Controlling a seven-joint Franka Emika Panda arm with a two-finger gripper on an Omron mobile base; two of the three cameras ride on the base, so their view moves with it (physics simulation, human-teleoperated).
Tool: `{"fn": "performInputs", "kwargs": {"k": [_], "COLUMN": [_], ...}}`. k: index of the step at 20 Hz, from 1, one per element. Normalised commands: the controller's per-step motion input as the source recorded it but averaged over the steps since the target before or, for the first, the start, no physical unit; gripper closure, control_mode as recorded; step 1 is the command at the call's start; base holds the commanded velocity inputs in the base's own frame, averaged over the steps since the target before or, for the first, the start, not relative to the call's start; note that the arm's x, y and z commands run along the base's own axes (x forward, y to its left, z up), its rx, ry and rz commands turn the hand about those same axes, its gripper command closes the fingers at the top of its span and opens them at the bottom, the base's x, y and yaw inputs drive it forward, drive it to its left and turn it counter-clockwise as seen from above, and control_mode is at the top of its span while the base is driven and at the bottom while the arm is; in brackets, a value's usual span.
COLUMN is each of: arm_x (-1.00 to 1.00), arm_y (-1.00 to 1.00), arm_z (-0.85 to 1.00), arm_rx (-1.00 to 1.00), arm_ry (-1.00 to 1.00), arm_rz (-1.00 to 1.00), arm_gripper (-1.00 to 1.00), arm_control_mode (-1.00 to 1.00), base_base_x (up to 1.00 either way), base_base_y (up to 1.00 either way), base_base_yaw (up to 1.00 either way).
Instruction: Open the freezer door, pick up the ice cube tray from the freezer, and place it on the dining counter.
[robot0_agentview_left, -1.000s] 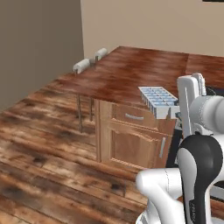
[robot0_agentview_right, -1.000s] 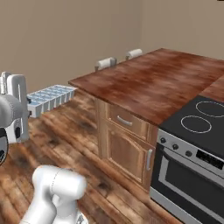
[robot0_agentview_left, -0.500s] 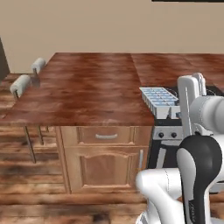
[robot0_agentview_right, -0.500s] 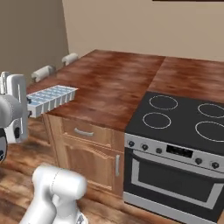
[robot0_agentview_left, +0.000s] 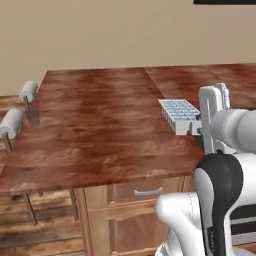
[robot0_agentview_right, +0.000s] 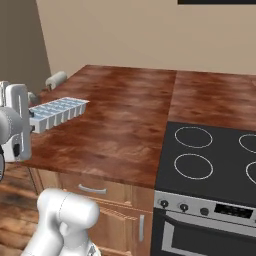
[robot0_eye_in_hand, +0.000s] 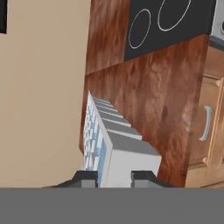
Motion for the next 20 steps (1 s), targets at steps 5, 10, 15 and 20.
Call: {"fn": "performInputs", "kwargs": {"k": [5, 10, 15, 20], "arm_x": [0.00, 0.00, 0.01, 0.61], "arm_y": [0.00, 0.00, -0.01, -0.05], "arm_z": [0.00, 0.00, 0.00, -0.02], "arm_rx": [0.00, 0.00, 0.00, 0.00], "arm_ry": [0.00, 0.00, 0.00, 0.01], "arm_rz": [0.00, 0.00, 0.00, 0.02], "arm_gripper": [1.00, 1.00, 1.00, 1.00], "arm_control_mode": [1.00, 1.00, -1.00, -1.00], "base_base_x": [0.43, 0.35, 0.04, 0.00], "base_base_y": [0.22, 0.12, 0.00, 0.00], "base_base_yaw": [-0.12, -0.07, 0.00, 0.00]}}
